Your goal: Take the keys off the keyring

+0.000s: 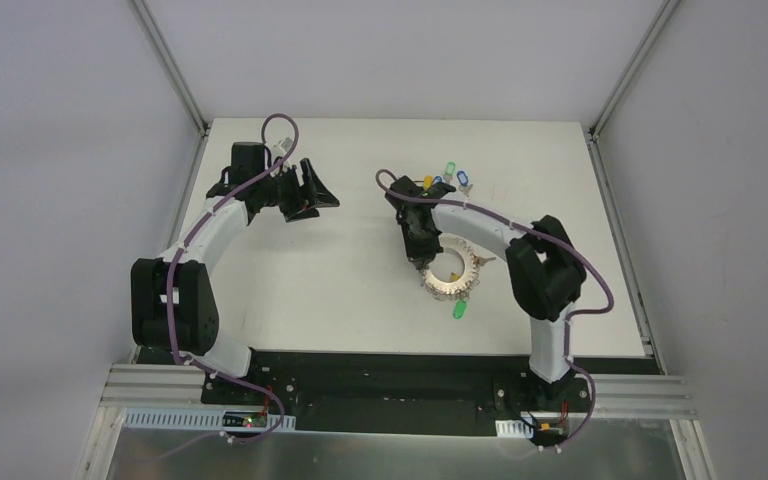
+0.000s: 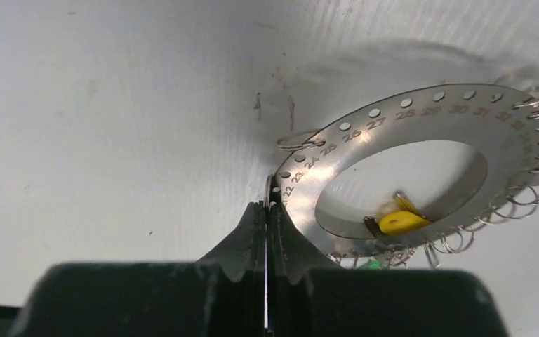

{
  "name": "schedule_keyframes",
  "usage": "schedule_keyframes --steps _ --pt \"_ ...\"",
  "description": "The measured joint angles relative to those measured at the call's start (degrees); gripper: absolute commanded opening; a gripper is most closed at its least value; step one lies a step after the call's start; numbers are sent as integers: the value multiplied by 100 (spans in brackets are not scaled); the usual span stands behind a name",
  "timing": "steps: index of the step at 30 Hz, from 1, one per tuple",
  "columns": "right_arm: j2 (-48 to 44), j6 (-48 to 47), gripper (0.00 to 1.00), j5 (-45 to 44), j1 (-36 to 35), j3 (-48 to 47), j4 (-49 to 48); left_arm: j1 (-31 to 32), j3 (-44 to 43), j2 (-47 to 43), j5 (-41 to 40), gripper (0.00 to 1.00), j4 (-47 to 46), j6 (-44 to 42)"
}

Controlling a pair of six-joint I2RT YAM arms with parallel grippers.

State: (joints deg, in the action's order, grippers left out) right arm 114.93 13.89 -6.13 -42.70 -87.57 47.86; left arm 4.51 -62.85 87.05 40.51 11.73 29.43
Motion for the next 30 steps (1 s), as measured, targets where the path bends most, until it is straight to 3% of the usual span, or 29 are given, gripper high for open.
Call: schedule_keyframes --steps 9,16,30 --pt "-2907 4 0 42 -142 798 -966 0 7 0 146 68 -111 63" --pt "-4686 131 0 203 -83 1152 -2116 2 616 -389 647 69 -1355 540" --pt "-4861 188 0 476 31 153 -2817 133 1410 -1805 938 71 -3842 1314"
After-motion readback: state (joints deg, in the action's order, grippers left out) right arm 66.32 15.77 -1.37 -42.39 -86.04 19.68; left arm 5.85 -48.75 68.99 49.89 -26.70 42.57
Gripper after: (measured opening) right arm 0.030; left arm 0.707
